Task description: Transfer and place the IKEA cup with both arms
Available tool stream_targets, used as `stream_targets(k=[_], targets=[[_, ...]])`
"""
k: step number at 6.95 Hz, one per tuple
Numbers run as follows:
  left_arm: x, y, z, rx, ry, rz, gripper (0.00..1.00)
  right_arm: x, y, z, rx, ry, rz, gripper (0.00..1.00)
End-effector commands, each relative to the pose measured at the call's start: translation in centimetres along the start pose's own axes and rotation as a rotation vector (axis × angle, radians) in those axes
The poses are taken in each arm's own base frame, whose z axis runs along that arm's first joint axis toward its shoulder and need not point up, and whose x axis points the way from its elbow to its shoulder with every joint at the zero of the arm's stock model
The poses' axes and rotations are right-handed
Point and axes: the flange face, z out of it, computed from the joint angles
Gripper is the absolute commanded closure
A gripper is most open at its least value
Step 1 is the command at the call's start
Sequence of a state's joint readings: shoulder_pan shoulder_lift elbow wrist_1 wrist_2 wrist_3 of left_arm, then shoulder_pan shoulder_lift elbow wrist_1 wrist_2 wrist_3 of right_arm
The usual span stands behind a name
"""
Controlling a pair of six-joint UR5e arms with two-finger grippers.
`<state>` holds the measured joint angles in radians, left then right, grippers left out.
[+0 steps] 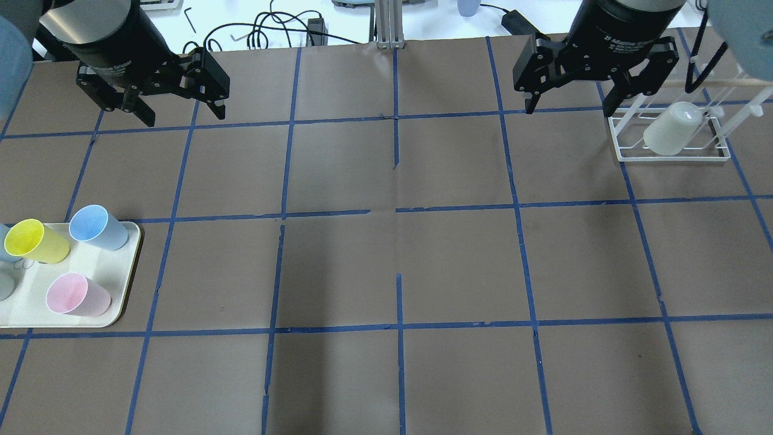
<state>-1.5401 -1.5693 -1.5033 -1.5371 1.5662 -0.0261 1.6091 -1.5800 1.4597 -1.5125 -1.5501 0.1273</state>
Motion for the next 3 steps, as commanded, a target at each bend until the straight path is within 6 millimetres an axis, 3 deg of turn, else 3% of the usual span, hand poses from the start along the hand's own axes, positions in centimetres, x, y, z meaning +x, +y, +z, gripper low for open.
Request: stream_targets(k=[1, 3], targets=[[0.00, 0.00, 0.00, 0.000, 0.000, 0.000, 0.00, 0.01, 0.00, 0.03, -0.001, 0.001, -0.002, 0.00], [-0.07, -0.04, -0.07, 0.002, 0.000, -0.001, 0.00, 0.11, -0.16, 0.29, -0.001, 0.006, -0.014, 0.00]])
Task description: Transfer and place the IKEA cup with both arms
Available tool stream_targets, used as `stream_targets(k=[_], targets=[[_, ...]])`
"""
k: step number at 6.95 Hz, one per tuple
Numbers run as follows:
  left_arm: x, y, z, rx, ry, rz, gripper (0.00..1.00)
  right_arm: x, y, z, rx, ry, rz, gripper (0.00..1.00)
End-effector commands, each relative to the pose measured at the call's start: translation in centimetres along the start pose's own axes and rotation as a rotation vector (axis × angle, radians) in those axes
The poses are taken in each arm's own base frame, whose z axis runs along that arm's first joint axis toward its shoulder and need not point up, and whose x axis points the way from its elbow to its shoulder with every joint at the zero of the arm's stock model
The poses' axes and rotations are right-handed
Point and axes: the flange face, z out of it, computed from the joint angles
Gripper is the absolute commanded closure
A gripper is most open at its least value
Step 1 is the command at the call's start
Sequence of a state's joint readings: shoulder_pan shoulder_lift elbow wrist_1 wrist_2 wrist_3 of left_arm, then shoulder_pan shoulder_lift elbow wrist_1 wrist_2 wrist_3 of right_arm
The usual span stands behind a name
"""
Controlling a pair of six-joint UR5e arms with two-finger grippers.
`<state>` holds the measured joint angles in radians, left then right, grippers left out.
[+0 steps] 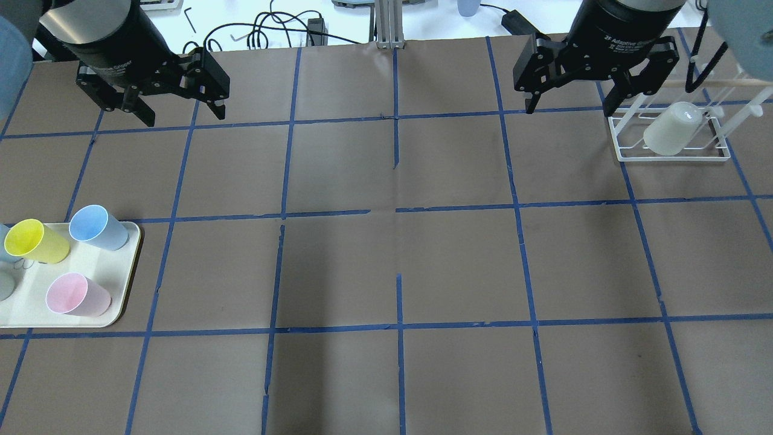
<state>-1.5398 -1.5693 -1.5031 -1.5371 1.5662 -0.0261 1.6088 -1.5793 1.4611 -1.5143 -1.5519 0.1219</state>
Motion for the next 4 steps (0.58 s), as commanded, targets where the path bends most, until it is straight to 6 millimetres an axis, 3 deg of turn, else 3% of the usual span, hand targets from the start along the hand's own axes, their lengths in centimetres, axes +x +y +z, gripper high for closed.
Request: stream_targets(k=[1, 3, 4], targets=[[-0.1, 0.0, -0.1, 0.001, 0.000, -0.001, 0.00, 0.7, -0.4, 0.3, -0.003, 0.005, -0.016, 0.00], [-0.1, 0.0, 0.0, 0.000, 0.000, -0.001, 0.00, 1.2, -0.7, 0.3, 0.001, 0.008, -0.016, 0.00], [-0.1, 0.0, 0.0, 0.000, 0.000, -0.001, 0.00, 2.8, -1.3, 0.0, 0.008, 0.032, -0.033, 0.00]])
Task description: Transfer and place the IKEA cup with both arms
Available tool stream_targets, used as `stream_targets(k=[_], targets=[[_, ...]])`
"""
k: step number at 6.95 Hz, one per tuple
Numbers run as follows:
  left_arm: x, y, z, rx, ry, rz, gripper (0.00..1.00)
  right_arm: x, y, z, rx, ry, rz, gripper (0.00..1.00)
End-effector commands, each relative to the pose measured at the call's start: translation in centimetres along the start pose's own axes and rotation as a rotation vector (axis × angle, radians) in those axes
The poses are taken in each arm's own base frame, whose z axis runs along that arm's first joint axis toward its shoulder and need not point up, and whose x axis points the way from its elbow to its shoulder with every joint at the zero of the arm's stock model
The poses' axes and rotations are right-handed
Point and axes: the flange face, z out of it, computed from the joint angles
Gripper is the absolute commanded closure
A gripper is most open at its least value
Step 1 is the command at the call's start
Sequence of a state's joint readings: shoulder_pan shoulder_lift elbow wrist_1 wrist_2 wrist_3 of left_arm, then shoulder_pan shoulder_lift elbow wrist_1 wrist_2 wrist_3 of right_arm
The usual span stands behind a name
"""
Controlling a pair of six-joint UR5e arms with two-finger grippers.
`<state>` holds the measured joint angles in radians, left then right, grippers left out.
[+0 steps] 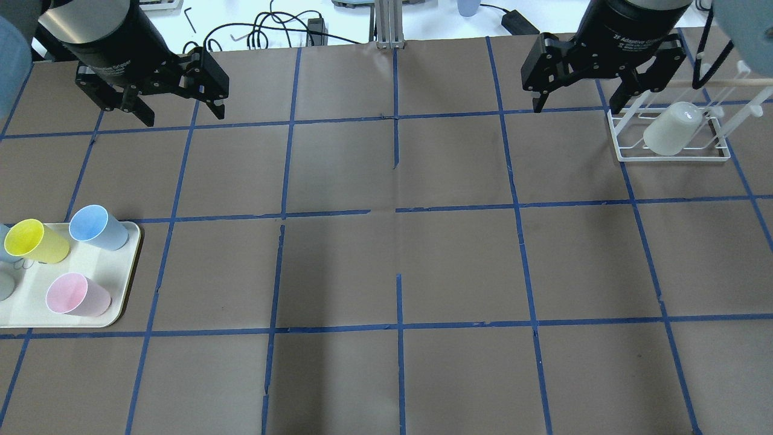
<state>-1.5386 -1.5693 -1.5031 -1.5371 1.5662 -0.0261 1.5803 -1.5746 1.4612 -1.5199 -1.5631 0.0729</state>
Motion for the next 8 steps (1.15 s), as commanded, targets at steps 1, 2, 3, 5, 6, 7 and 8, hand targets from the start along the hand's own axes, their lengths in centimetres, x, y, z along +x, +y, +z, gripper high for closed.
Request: stream_targets(k=[1, 2, 3, 5, 6, 7, 8], targets=[[0.1, 0.0, 0.0, 0.000, 0.000, 0.001, 0.00, 3.7, -1.3, -0.4, 0.012, 0.021, -0.019, 0.00], [0.1, 0.0, 0.0, 0.000, -0.001, 0.001, 0.00, 6.4, -2.2, -0.6, 0.036, 0.029, -0.039, 0.00], [0.1, 0.0, 0.0, 0.000, -0.001, 0.001, 0.00, 9.0, -2.7, -0.5, 0.038, 0.030, -0.039, 0.00], [0.2, 0.1, 0.1, -0.002, 0.002, 0.003, 0.00, 14.1, -3.3, -0.7, 0.033, 0.049, -0.072, 0.00], [0.1, 0.1, 0.0, -0.002, 0.000, 0.005, 0.00, 17.4, -3.3, -1.0, 0.035, 0.061, -0.057, 0.00], [0.2, 0.1, 0.7, -0.024, -0.003, 0.006, 0.00, 19.9, -3.3, -1.4, 0.040, 0.068, -0.055, 0.00], [0.5, 0.0, 0.7, -0.023, 0.000, 0.012, 0.00, 21.8, -3.5, -1.5, 0.040, 0.071, -0.077, 0.00]])
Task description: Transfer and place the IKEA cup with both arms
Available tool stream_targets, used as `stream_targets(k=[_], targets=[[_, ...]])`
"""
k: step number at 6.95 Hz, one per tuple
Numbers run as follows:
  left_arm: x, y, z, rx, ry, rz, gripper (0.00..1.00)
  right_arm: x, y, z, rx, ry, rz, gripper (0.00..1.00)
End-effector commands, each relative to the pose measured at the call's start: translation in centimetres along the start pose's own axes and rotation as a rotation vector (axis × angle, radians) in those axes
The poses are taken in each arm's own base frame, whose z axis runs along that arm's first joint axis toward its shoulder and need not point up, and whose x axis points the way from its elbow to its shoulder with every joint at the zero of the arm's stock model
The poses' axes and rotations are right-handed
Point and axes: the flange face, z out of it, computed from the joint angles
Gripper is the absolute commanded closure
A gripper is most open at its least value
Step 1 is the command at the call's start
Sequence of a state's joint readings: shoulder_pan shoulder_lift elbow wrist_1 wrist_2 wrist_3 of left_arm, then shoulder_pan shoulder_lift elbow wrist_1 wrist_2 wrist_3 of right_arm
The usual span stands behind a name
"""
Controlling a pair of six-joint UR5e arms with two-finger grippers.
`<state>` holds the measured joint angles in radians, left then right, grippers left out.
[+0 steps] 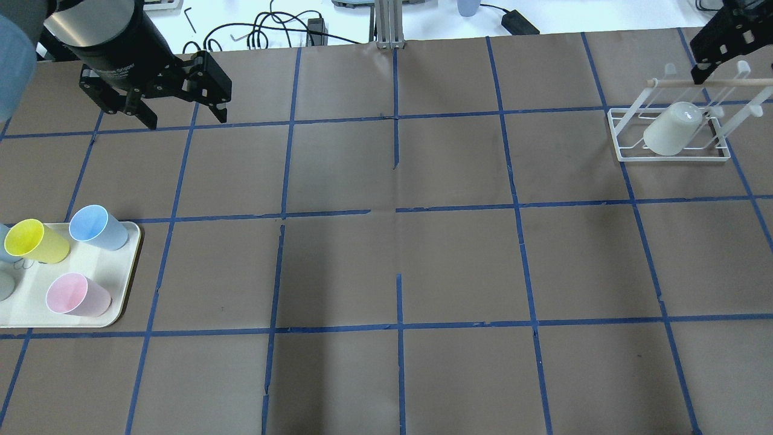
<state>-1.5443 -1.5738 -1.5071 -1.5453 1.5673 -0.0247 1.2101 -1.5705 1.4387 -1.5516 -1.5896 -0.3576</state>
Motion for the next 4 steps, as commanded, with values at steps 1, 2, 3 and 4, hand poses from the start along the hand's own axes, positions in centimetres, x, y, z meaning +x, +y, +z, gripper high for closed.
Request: stream_targets(k=[1, 2, 3, 4], targets=[[0.2, -0.1, 0.2, -0.008, 0.001, 0.013, 0.00, 3.4, -0.6, 1.1, -0.006, -0.009, -0.019, 0.00], [0.3, 0.0, 0.3, -0.008, 0.001, 0.023, 0.00, 4.2, -2.0, 2.4, 0.002, 0.006, -0.014, 0.00], [0.3, 0.0, 0.1, -0.005, 0.001, 0.024, 0.00, 5.1, -4.3, 6.0, -0.027, -0.003, -0.019, 0.00], [0.3, 0.0, 0.4, -0.008, 0.001, 0.024, 0.00, 6.4, -6.5, 9.7, -0.035, 0.010, -0.018, 0.00]])
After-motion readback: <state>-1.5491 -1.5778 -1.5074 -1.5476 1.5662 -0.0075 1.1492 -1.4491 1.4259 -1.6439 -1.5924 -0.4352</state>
